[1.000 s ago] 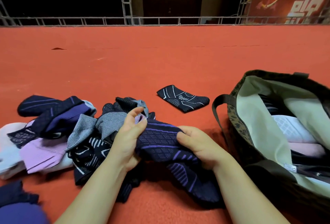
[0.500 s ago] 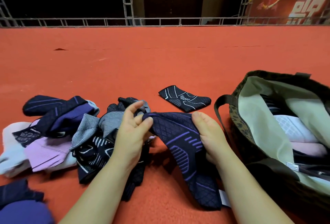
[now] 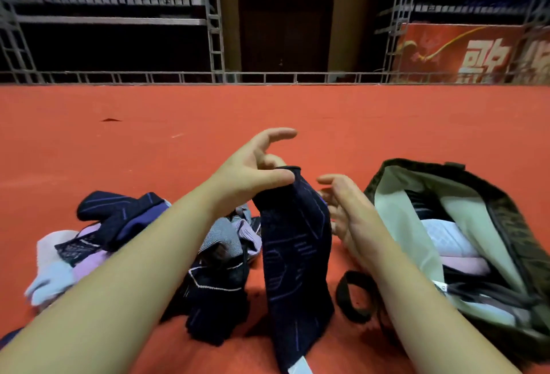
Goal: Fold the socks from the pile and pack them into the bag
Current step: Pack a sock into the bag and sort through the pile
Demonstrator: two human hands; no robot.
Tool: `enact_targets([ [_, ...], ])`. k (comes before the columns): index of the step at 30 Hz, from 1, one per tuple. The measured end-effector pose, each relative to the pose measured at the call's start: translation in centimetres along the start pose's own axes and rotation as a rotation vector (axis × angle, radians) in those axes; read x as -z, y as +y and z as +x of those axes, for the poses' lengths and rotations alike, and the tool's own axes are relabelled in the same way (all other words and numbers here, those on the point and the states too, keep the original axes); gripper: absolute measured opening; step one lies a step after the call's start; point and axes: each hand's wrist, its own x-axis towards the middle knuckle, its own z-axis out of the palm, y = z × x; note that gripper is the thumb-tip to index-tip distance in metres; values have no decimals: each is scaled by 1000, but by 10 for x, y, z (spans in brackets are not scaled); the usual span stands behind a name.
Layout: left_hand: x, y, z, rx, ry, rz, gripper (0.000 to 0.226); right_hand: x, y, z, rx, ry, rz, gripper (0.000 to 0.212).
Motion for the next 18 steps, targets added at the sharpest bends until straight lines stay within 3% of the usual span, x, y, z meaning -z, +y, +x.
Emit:
enact_targets([
  [5, 2, 38, 1, -59, -137, 101, 64, 2, -58, 7, 134, -155, -211, 39],
  [8, 8, 59, -5, -83, -161, 154, 63, -1, -86, 6, 152, -313, -399, 31],
  [13, 25, 93, -19, -46, -167, 225, 45, -7, -121, 0, 156, -517, -497, 25],
  [15, 33, 101, -22, -34, -160, 404, 36, -10, -129, -2, 147, -536, -489, 23],
  [18, 36, 104, -21, -45, -213, 867, 25, -12, -131, 0, 49, -512, -489, 25],
])
